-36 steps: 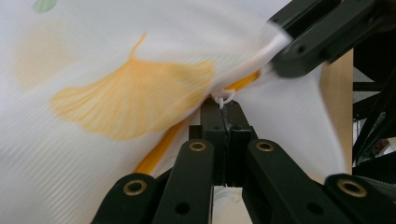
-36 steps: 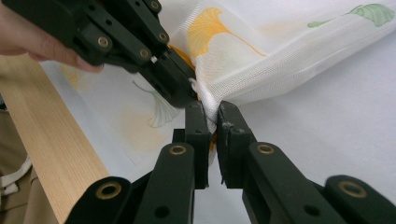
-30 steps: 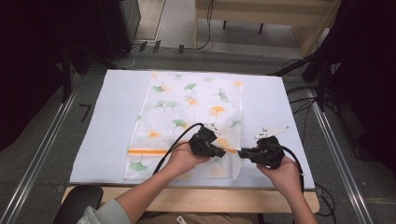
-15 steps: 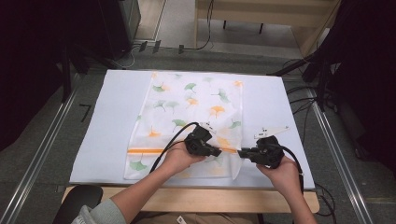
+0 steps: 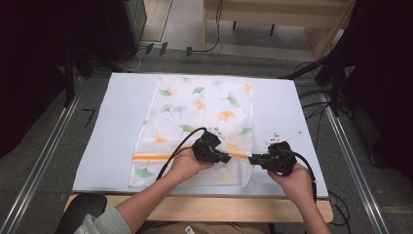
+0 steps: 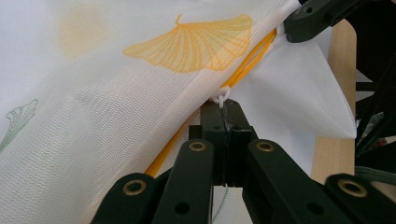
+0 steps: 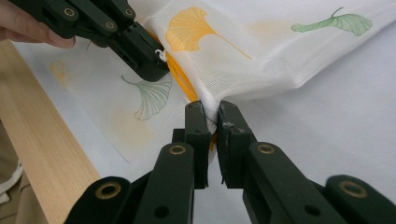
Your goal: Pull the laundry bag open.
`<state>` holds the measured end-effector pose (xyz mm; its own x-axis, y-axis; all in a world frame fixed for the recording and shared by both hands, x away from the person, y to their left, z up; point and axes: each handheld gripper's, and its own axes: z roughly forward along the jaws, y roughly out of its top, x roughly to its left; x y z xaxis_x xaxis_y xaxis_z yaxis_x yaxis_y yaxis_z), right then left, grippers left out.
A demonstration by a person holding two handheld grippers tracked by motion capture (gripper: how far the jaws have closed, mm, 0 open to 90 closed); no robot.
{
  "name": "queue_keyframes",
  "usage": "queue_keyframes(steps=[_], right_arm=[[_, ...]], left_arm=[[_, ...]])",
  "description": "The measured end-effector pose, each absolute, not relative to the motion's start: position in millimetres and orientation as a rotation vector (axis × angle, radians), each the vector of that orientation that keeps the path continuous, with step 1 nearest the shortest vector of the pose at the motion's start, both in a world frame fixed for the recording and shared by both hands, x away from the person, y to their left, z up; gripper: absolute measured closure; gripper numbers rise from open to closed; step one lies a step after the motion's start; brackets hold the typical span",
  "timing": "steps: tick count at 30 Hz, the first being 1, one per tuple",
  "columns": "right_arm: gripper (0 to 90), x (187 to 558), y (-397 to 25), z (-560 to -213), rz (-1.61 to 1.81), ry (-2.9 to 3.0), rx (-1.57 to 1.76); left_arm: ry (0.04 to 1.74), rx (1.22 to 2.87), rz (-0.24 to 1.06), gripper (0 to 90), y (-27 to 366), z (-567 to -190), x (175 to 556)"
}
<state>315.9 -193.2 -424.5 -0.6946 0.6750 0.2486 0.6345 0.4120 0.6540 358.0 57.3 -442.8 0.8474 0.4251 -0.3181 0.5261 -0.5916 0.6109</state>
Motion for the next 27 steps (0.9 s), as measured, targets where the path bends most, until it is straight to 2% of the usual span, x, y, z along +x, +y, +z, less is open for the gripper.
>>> queue_keyframes(steps=[7, 14, 17, 27], right_arm=[[85.9, 316.0, -193.6, -425.3, 1.150, 2.602, 1.201], [85.9, 318.8, -198.4, -428.4, 1.127, 2.608, 1.216], [85.8, 318.9, -198.4, -427.7, 1.128, 2.608, 1.210], [85.8, 319.5, -202.4, -427.6, 1.117, 2.589, 1.238]], left_arm=[[0.727, 2.293, -0.194, 90.0, 65.8, -447.0, 361.0], [0.798, 2.342, -0.183, 90.0, 101.5, -442.0, 360.9], [0.832, 2.314, -0.207, 90.0, 118.5, -443.3, 361.9], [0.823, 2.279, -0.198, 90.0, 114.8, -441.9, 362.1]])
